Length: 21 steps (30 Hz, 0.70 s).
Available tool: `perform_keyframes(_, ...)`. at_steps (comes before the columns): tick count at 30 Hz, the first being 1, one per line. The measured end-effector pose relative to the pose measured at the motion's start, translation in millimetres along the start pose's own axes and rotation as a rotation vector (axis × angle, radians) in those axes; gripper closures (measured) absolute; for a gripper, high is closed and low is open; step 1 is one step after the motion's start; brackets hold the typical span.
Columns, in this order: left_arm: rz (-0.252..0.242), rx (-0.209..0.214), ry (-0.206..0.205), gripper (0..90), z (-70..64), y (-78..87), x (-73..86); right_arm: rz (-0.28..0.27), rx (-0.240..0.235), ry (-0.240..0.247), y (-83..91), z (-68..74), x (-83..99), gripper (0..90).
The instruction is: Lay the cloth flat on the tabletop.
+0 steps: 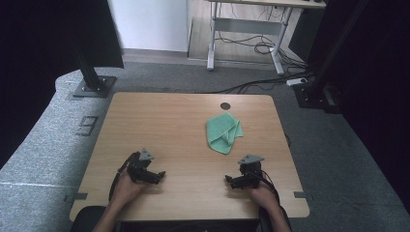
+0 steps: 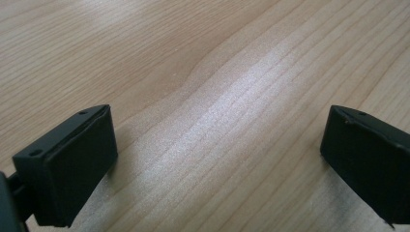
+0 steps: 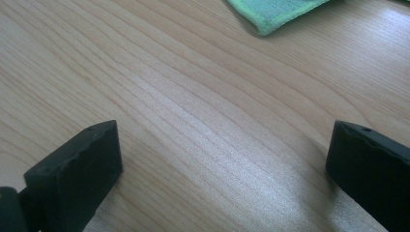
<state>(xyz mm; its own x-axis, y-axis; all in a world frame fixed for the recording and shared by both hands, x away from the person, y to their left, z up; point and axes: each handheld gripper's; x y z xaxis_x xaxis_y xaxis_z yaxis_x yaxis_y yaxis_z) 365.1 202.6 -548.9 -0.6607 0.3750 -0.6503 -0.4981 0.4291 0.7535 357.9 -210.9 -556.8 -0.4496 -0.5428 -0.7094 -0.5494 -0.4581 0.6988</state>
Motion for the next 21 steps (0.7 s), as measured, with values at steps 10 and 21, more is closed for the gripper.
perform_keyframes(10, -0.002, -0.008, 0.011, 0.0, -0.5, -1.6, -1.8, 0.000, 0.000, 0.000, 0.0, 0.0, 0.0, 0.0)
perform_keyframes(21, -0.003, -0.010, 0.014, 0.0, -0.7, -2.1, -2.1, 0.001, -0.005, 0.003, 0.2, -0.2, 0.0, 0.0)
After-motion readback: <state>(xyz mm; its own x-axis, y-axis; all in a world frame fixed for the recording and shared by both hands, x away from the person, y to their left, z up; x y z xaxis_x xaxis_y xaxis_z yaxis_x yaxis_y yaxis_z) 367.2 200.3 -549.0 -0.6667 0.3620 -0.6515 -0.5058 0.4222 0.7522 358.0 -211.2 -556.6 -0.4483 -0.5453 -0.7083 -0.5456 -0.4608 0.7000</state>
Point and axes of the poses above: each handheld gripper's, and its own axes: y roughly backward along the jaws, x roughly out of its underside, z roughly to its left, and after that the axes turned 8 degrees about y, right-handed
